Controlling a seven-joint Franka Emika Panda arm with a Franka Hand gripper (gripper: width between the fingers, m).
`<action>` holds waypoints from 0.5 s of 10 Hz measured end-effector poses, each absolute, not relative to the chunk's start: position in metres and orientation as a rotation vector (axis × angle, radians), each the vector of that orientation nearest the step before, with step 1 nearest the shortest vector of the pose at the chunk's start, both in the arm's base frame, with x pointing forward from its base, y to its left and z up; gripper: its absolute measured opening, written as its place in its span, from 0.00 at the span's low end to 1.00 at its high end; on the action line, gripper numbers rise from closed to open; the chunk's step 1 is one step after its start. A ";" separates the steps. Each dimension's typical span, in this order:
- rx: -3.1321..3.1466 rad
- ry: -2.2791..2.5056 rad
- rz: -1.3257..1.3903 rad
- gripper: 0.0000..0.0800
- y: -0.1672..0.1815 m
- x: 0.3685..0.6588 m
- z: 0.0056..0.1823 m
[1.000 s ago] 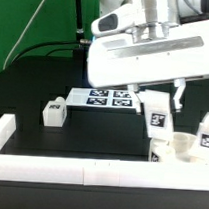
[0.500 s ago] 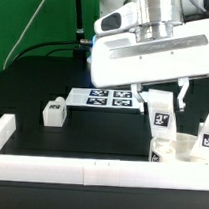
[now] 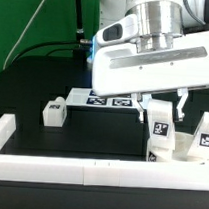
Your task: Assemble stool
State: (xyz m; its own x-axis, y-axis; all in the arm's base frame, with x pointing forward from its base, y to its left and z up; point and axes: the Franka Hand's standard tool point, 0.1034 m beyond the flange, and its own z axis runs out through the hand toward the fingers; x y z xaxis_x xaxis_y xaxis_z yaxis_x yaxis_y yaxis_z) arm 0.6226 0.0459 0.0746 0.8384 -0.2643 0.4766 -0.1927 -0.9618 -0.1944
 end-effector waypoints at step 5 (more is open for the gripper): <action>-2.874 0.369 -0.834 0.46 0.044 0.625 0.074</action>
Offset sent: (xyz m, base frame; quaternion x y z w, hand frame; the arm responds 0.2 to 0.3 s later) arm 0.0000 0.0000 0.0000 0.0000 0.0000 0.0000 1.0000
